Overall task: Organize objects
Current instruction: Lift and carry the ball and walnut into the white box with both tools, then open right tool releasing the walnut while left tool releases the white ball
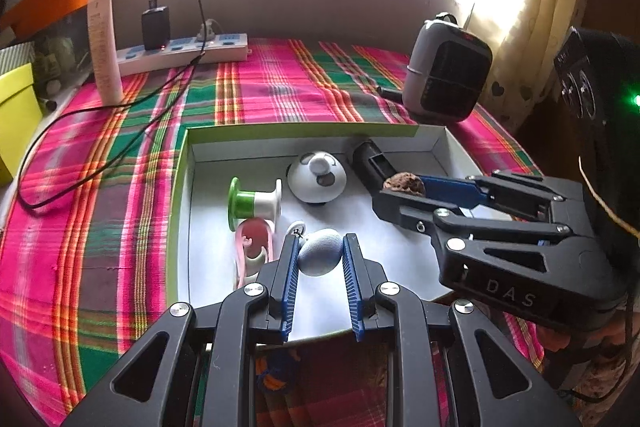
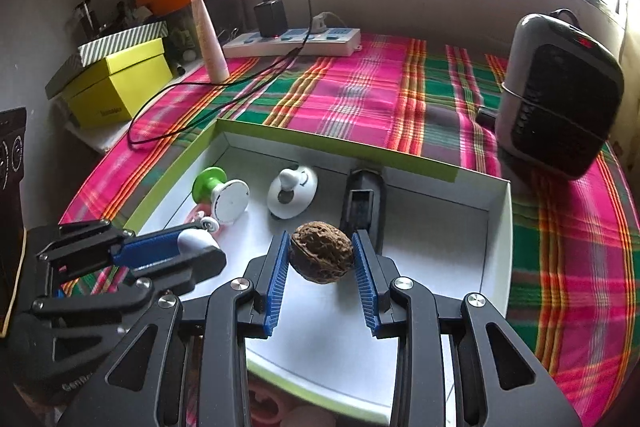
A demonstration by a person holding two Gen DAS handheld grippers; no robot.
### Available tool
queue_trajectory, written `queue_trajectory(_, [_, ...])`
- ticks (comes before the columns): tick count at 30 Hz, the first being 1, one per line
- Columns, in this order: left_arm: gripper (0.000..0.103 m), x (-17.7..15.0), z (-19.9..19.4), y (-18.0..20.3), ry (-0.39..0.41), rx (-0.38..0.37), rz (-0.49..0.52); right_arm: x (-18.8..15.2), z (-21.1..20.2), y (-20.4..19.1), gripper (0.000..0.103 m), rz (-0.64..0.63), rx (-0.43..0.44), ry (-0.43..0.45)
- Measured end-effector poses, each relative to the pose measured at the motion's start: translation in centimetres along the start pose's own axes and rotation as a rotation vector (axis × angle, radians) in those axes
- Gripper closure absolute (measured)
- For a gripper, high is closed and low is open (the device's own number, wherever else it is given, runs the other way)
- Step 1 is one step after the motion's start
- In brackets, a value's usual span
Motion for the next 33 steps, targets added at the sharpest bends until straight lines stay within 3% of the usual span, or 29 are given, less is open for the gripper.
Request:
queue_trajectory(19, [0.083,-0.3,0.8,-1.3,-0.031,0.046,0.004,0.8,1.3,-2.0,0.069,-0.078,0.037,-0.014])
queue_trajectory(33, [0.083,-0.3,0.8,-1.4,-0.032,0.064,0.010,0.7,2.2,-2.0,0.069,-0.059,0.053,-0.062])
Point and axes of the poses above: each gripper's, at about its wrist camera, not at the fingertips, and z roughly the way its jaws point, y to its right, x to its top, the point moved 4 cm from there along z, roughly the way its jaws point, and after that the axes turned 14 degrees about -x, right-handed, at the moved point
